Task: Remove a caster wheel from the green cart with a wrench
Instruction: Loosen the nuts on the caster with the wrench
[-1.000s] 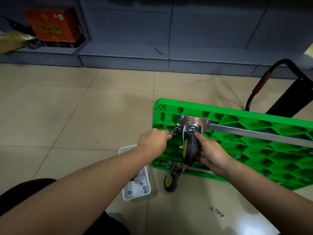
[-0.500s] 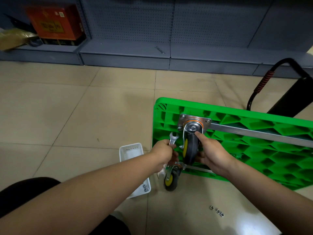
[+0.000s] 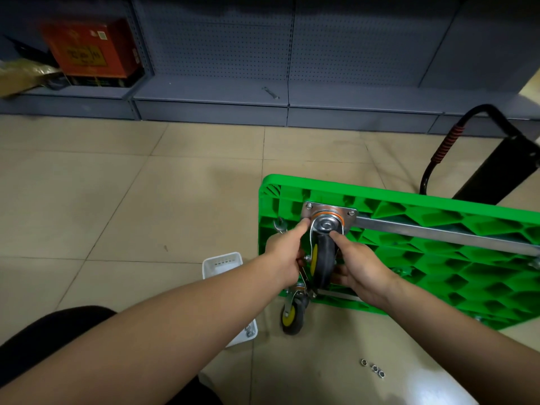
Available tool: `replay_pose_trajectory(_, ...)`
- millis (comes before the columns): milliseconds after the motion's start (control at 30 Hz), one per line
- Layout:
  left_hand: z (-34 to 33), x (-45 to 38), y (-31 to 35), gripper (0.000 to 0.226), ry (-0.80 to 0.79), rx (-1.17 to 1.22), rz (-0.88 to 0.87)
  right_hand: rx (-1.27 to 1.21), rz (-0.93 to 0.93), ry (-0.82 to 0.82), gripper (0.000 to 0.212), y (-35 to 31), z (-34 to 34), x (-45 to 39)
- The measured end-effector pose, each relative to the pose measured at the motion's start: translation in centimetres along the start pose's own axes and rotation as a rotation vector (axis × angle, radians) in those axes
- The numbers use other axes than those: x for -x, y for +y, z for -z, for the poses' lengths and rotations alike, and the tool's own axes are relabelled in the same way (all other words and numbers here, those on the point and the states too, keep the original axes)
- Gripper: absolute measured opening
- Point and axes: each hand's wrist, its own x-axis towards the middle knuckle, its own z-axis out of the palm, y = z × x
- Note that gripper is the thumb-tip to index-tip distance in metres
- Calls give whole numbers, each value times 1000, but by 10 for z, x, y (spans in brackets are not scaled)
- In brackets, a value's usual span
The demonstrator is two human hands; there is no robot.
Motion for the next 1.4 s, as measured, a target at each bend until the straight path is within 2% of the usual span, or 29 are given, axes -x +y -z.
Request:
replay_pose_trajectory(100,1,-9,-4,43,44,-5,-17,3,-3,10,39,0,0,-1)
replay_pose_trajectory(233,0,-10,-3,38,87,-33,-64,10,-7,8,38,0,-1,-1)
replay_pose_trajectory(367,-3,-14,-3,42,146,-103,-88,12,-6,5,36,0,-1,-2)
replay_pose_trajectory(600,-2,-13,-5,26,39,-174,-79,13,11,-10,34,0,2,-2)
replay_pose_trajectory(700,-4,-10,-5,30,76,-166,-109,12,12,-14,34,0,2,-2)
replay_pose_trajectory(833,-1,-14,-5,14,100,-172,-142,4,-1,-9,36,0,2,-2)
replay_pose_trajectory(967,-3,-10,-2,9,75,-210,-145,14,-6,-14,37,-1,1,0)
replay_pose_trajectory(1100,-3,-10,1,13,79,-219,-127,13,-7,-9,37,-1,2,-1)
replay_pose_trajectory(1400,-5,-9,5,6,143,-267,-159,26,-12,2,36,-1,2,-2)
